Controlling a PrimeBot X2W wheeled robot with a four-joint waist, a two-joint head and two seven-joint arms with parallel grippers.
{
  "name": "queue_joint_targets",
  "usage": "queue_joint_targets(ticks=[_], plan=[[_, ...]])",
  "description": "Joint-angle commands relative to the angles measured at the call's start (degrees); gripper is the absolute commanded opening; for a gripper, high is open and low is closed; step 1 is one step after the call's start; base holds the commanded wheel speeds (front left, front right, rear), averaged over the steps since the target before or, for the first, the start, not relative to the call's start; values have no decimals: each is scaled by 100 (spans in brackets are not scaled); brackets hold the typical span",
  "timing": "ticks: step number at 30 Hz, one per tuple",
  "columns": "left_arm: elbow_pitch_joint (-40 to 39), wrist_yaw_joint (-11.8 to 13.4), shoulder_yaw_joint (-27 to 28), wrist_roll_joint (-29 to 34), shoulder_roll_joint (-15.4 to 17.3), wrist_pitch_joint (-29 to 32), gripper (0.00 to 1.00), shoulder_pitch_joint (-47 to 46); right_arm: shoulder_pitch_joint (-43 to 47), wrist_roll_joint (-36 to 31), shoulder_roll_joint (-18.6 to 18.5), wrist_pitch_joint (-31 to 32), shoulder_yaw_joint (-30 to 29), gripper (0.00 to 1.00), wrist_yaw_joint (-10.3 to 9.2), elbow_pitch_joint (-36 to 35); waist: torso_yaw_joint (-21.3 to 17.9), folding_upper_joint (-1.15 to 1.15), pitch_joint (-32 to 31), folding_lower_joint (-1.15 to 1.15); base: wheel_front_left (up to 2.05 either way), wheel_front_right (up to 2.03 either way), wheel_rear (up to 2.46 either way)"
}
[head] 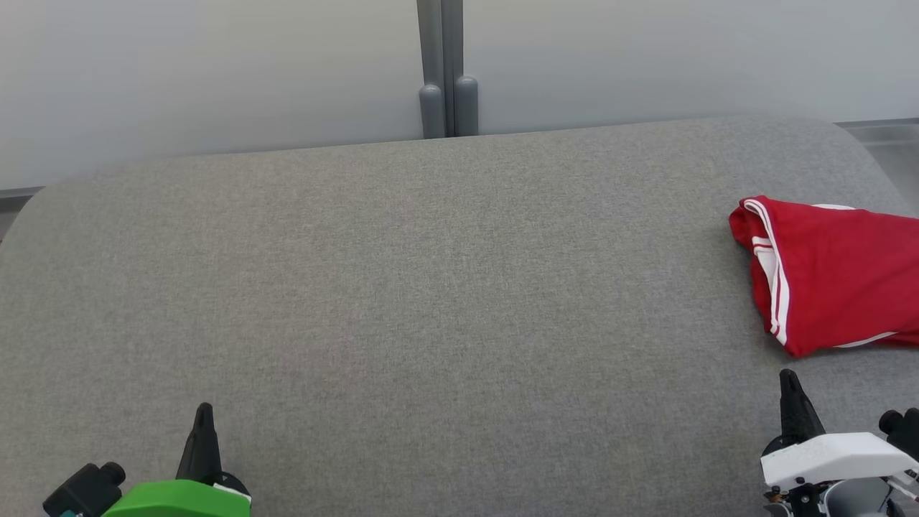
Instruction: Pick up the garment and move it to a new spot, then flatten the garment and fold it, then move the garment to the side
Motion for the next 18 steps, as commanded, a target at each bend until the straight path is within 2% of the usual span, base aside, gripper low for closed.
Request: queue_joint_targets(ticks=[1,18], plan=[[-101,-29,32,-195,39,36,0,-176,-142,227,-52,44,15,0,-3,-100,0,0,0,0,0,0,0],[-208,-53,75,-1316,49,314,0,-300,-245,1517,-70,329,112,0,-4,-177,4,0,4,0,0,0,0]])
